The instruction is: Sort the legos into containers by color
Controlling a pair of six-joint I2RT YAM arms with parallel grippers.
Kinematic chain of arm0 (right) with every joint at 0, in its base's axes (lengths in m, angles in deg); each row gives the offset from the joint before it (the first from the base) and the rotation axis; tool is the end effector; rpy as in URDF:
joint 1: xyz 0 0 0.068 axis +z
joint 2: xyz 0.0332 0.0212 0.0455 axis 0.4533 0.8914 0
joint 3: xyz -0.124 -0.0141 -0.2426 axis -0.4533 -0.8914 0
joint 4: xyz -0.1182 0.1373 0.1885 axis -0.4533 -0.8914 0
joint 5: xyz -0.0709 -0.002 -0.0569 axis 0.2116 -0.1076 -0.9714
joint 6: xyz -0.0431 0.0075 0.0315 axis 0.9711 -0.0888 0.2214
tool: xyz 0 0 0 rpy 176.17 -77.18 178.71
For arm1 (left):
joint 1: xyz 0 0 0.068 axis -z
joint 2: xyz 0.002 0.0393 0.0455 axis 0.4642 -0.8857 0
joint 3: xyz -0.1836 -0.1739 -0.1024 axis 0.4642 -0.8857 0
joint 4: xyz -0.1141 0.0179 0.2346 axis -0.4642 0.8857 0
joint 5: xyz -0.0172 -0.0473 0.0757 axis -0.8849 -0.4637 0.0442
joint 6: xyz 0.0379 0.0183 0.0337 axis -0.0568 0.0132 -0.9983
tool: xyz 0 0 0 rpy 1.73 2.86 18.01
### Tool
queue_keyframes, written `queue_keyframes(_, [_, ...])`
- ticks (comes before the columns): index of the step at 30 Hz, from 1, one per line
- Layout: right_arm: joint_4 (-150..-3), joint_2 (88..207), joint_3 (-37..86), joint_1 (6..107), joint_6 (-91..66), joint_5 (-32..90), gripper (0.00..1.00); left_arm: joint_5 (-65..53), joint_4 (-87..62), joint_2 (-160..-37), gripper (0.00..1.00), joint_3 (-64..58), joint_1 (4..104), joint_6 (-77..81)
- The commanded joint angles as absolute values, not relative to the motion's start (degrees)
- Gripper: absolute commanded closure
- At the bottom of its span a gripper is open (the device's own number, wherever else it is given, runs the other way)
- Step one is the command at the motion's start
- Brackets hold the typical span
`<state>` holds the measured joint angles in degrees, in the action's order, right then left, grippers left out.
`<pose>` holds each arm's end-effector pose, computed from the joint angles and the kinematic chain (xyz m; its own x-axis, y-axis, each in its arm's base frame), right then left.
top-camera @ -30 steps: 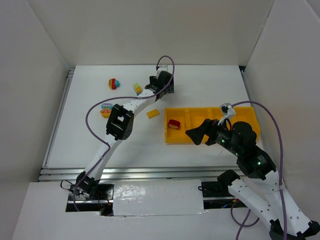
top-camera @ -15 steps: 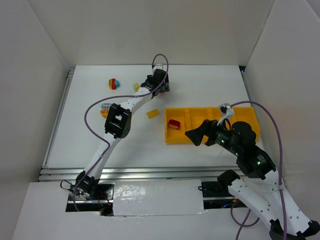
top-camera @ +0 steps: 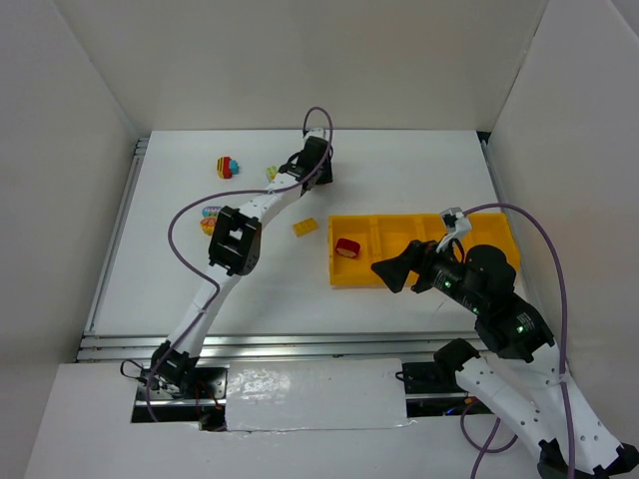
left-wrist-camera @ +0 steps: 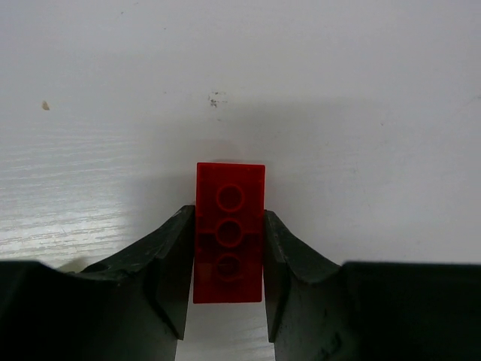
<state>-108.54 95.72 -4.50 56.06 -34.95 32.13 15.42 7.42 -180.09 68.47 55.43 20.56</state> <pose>0.0923 0.0592 0.3445 -0.5077 0.2627 -0.8205 -0.4478 0.7331 0.5118 0.5420 -0.2763 0.1584 -0.5417 -0.2682 -0.7966 0.0098 0.9457 -0.3250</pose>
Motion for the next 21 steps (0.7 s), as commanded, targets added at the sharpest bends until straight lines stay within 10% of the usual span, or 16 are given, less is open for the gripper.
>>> queue_keyframes(1, [-107.7, 96.0, -2.7, 56.5, -34.0, 31.8, 0.0, 14.8, 4.6, -177.2, 0.83, 64.0, 55.3, 20.9])
queue_keyframes(4, [-107.4, 96.8, -3.5, 56.5, -33.8, 32.4, 0.0, 14.9, 1.3, -171.1, 1.0, 56.1, 55.7, 20.8])
queue_keyframes(21, [-107.8, 97.5, -2.8, 56.5, -34.7, 25.9, 0.0, 17.0, 3.2, -131.6, 1.0, 29.9, 61.8, 21.1])
